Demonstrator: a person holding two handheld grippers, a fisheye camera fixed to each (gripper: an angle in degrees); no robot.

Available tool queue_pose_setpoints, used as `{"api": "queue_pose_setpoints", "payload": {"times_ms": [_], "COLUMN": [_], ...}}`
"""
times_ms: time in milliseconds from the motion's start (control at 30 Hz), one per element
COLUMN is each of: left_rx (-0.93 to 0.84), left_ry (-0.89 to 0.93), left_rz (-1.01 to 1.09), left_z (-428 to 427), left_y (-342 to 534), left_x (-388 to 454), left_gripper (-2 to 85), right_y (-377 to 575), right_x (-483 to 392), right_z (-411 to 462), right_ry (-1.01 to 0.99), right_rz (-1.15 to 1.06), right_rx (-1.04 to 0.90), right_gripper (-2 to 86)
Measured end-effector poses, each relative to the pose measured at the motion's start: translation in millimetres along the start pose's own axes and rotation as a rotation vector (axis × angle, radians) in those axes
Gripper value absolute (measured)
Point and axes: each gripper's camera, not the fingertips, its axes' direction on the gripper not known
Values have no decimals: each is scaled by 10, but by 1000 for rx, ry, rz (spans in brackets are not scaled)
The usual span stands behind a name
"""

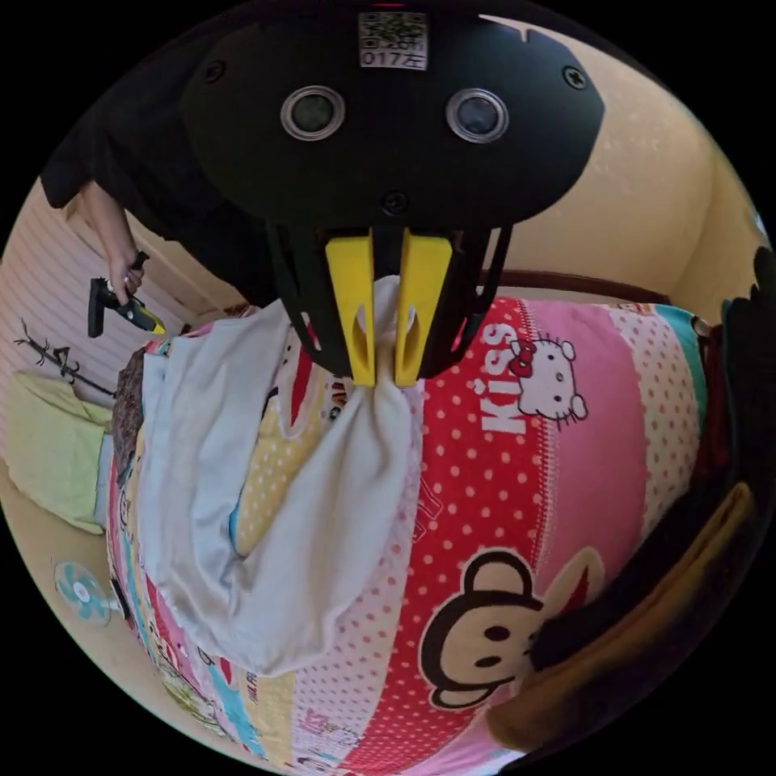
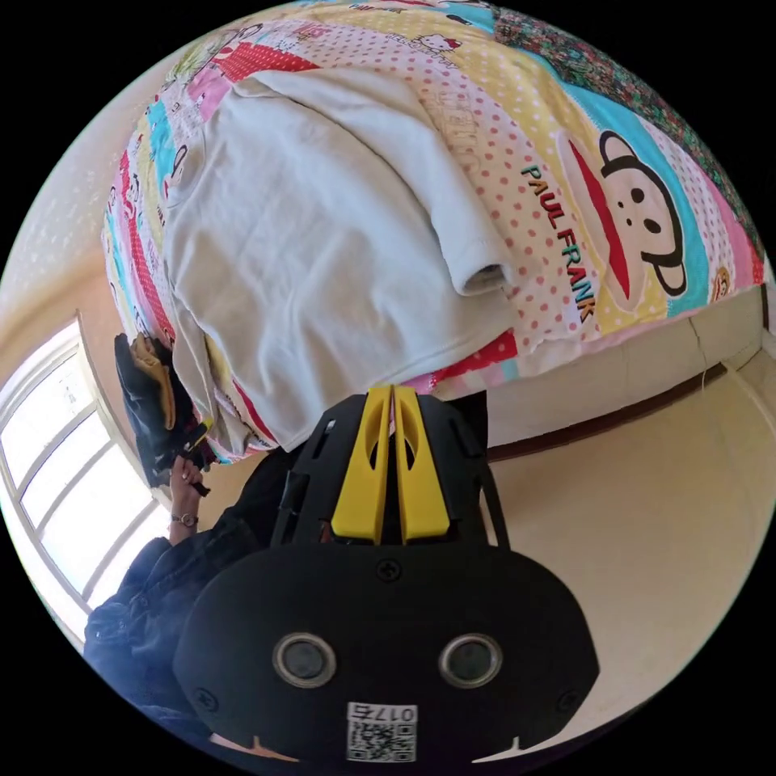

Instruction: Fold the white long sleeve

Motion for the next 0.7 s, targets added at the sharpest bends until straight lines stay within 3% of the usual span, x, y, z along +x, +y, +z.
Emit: {"api": "queue_pose_setpoints", "payload": {"times_ms": [33, 100, 200, 300, 500, 600, 700], "left_rx": [95, 204, 252, 310, 238, 98, 6], "left_ry": [-91, -108, -3, 95, 311, 409, 364], "left_rz": [-8, -114, -367, -420, -126, 24, 75], "left_z": [-332, -721, -995, -1097, -820, -462, -205], "left_y": [65, 186, 451, 780, 1075, 1092, 1118], "left_x": [-174, -558, -1261, -1557, -977, -498, -195], "left_gripper": [51, 57, 76, 109, 114, 118, 119], "right_y": [14, 14, -67, -218, -616, -1002, -1241], "right_x": [37, 88, 189, 327, 662, 916, 1045], "right_z": [-108, -286, -548, -791, -1228, -1089, -1219], "right_ry": [4, 8, 11, 42, 118, 41, 25], "right_rz": [19, 34, 18, 12, 38, -14, -128], "right_rx": [13, 44, 94, 138, 267, 62, -122], "right_gripper": [8, 12, 24, 66, 129, 75, 50]}}
